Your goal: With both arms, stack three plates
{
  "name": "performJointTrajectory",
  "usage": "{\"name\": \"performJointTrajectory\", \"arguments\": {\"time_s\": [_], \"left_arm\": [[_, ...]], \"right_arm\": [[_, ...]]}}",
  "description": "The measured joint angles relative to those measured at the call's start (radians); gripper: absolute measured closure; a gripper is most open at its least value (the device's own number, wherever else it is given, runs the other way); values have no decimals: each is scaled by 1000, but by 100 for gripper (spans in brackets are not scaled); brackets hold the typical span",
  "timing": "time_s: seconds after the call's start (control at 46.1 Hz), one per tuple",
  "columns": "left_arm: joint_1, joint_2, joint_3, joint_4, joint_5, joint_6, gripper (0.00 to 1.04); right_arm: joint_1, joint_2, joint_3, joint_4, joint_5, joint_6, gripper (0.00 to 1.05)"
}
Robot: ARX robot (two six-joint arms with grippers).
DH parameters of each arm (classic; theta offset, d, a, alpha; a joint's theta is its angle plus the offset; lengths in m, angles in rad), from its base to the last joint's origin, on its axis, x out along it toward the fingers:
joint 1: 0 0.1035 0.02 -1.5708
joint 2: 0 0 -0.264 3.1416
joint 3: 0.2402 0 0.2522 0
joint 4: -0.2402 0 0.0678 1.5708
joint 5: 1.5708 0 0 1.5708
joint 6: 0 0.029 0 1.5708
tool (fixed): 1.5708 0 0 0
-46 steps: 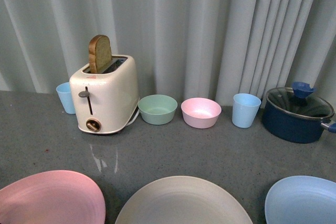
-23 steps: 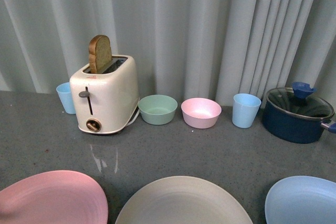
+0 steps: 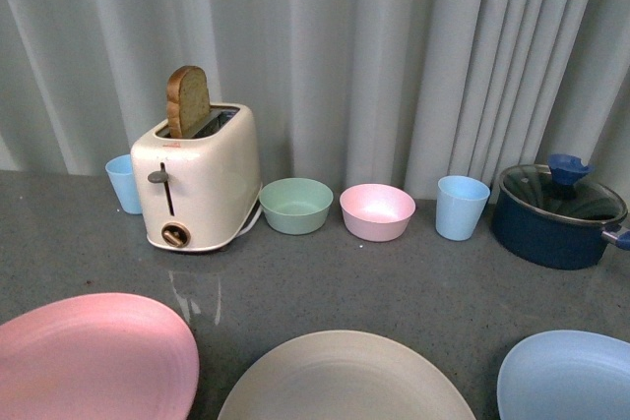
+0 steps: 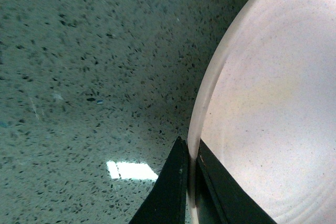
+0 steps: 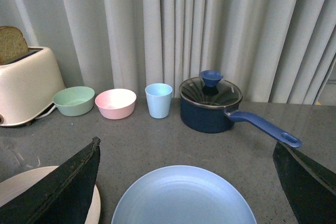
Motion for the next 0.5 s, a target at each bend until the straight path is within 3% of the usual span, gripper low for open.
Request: {"name": "performJointTrajectory", "arguments": {"time_s": [0.13, 0.261, 0.347, 0.499], "left_arm": [[53, -58, 83, -69, 99, -59, 101], [35, -151, 114, -108, 147, -82, 101], [-17, -205, 96, -104, 153, -92, 101], [-188, -274, 8, -40, 139, -143, 101]], "right_arm": [[0, 0, 0, 0, 0, 0, 7], [0, 0, 0, 0, 0, 0, 7], [0, 0, 0, 0, 0, 0, 7], [0, 0, 0, 0, 0, 0, 7]]}}
